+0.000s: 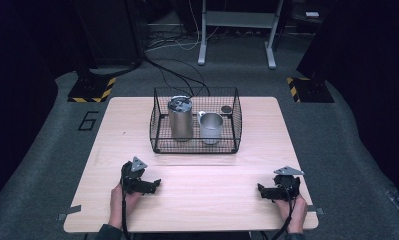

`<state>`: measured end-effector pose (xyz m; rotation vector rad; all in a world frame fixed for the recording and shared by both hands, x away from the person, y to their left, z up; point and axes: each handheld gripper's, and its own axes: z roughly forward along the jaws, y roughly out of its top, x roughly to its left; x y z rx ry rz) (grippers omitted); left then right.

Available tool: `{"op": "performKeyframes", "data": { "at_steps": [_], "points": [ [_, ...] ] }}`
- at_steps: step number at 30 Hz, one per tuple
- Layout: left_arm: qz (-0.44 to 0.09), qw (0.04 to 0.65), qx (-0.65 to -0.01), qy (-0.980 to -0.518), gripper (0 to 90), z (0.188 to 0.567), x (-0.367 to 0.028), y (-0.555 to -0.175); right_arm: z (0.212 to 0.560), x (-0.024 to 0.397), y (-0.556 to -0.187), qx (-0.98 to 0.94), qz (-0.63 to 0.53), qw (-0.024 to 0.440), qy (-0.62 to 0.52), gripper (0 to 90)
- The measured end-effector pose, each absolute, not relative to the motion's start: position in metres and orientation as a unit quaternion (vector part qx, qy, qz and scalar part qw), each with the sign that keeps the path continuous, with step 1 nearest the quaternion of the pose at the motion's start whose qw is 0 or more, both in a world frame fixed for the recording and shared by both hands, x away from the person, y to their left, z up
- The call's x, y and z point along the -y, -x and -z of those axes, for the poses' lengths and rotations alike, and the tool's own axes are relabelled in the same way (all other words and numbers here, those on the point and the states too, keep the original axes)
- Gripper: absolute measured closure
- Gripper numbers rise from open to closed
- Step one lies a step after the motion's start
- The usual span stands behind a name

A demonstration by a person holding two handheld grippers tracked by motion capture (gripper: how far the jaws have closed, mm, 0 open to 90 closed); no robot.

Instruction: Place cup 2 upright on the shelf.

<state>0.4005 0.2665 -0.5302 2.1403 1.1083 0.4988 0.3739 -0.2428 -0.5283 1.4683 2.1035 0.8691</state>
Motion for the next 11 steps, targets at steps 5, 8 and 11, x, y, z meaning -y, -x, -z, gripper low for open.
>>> {"op": "performKeyframes", "data": {
  "at_steps": [5,8,11],
  "points": [
    [-0.191,0.334,-0.426,-0.819,0.3,0.5303,-0.2663,-0.4004,0.5303,0.2536,-0.3730,-0.755,-0.325,0.221,-0.525,0.0],
    [-0.191,0.333,-0.425,-0.820,0.3,0.5303,-0.2663,-0.4005,0.5304,0.2540,-0.3732,-0.757,-0.325,0.220,-0.523,0.0],
    [-0.191,0.334,-0.426,-0.819,0.3,0.5303,-0.2662,-0.4004,0.5302,0.2559,-0.3736,-0.764,-0.322,0.218,-0.514,0.0]
  ]
}}
